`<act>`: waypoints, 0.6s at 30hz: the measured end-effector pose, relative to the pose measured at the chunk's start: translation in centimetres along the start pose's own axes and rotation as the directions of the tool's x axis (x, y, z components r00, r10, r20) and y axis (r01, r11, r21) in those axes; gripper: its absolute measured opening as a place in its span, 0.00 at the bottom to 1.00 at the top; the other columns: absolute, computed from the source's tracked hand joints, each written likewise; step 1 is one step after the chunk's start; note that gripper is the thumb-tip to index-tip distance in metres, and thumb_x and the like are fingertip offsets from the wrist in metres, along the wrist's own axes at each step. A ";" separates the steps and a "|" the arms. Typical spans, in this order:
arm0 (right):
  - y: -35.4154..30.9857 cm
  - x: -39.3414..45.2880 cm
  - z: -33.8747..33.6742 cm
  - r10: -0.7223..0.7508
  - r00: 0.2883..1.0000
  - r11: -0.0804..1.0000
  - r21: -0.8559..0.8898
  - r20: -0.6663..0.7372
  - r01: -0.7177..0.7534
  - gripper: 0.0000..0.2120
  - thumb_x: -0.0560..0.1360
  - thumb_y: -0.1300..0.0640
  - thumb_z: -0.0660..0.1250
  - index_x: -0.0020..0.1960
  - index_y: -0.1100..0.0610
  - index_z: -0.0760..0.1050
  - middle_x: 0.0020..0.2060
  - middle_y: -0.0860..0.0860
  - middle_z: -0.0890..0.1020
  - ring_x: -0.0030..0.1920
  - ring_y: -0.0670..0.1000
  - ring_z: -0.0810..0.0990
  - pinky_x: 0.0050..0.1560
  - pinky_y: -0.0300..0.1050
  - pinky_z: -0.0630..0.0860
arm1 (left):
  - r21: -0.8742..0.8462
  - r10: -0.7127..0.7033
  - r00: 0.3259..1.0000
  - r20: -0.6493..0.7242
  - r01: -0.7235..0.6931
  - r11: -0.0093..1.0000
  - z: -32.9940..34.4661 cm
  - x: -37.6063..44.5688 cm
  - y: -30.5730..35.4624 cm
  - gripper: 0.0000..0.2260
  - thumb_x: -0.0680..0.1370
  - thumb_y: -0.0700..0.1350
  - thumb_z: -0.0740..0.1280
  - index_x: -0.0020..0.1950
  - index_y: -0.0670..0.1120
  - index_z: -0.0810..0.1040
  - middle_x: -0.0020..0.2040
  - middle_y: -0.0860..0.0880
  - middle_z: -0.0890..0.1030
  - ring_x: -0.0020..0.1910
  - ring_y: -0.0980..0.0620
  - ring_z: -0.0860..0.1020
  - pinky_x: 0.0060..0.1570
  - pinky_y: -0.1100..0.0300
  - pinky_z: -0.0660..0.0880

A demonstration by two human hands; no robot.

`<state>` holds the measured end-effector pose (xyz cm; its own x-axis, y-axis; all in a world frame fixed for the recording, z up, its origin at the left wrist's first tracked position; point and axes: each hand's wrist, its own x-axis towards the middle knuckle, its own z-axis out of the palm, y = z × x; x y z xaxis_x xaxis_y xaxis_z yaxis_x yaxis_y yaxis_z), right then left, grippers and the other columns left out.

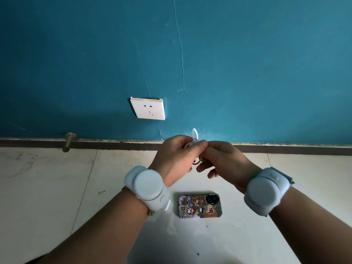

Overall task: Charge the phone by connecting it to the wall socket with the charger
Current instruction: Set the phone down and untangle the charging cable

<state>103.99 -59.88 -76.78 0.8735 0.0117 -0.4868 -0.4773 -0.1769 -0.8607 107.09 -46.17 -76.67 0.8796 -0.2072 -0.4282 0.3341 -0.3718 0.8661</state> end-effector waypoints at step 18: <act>-0.6 -0.1 -0.7 -0.160 0.962 0.982 0.066 -0.220 0.179 0.09 0.76 0.58 0.67 0.37 0.53 0.77 0.30 0.51 0.81 0.34 0.51 0.82 0.43 0.49 0.79 | -0.075 0.016 0.990 -0.142 -0.026 0.997 -0.8 0.7 -0.8 0.11 0.82 0.44 0.59 0.47 0.50 0.80 0.40 0.44 0.84 0.34 0.45 0.84 0.36 0.44 0.83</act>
<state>104.30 -60.41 -76.09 0.9381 -0.1769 -0.2976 -0.3189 -0.1069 -0.9417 107.72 -45.30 -77.50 0.9240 -0.0820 -0.3736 0.3351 -0.2976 0.8940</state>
